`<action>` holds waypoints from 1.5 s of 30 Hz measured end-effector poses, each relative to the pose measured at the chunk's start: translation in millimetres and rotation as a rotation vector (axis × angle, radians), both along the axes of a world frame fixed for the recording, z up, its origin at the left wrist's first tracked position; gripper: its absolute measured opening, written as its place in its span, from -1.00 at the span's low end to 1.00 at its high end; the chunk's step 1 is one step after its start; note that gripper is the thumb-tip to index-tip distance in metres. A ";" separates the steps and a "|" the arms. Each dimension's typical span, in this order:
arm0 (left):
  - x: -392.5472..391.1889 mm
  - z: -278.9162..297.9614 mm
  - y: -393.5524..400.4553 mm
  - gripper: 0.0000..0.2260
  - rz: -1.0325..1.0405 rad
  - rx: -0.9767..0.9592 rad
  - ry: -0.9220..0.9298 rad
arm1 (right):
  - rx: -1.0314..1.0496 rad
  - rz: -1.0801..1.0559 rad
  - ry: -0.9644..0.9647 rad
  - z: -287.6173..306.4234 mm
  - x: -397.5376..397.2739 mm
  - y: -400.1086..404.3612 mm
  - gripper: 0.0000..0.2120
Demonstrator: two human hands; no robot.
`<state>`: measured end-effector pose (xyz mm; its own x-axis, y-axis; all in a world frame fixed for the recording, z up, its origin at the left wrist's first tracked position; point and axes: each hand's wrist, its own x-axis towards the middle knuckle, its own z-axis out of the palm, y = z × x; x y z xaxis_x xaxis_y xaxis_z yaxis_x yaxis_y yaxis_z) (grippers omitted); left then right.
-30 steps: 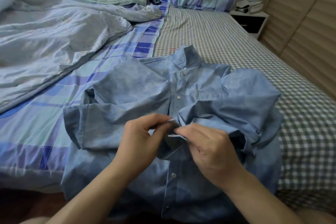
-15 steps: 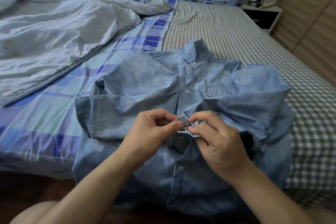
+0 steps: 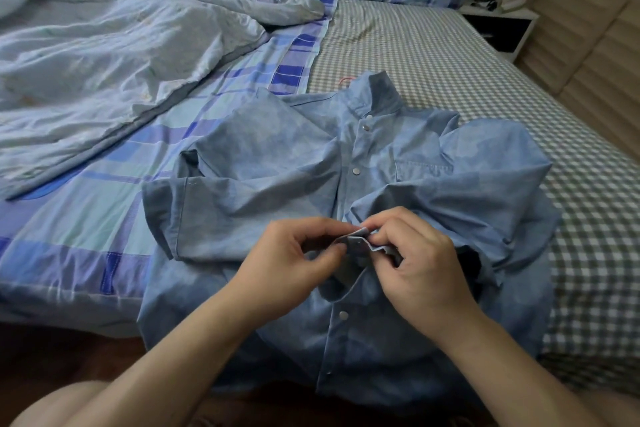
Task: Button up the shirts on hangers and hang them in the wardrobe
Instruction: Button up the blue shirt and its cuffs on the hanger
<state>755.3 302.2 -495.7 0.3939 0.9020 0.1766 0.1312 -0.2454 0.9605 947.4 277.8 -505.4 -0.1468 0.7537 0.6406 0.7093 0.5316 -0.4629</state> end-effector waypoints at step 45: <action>-17.2 -70.4 155.7 0.08 -0.165 0.021 1.107 | -0.733 -0.586 -0.144 54.6 130.5 318.1 -0.81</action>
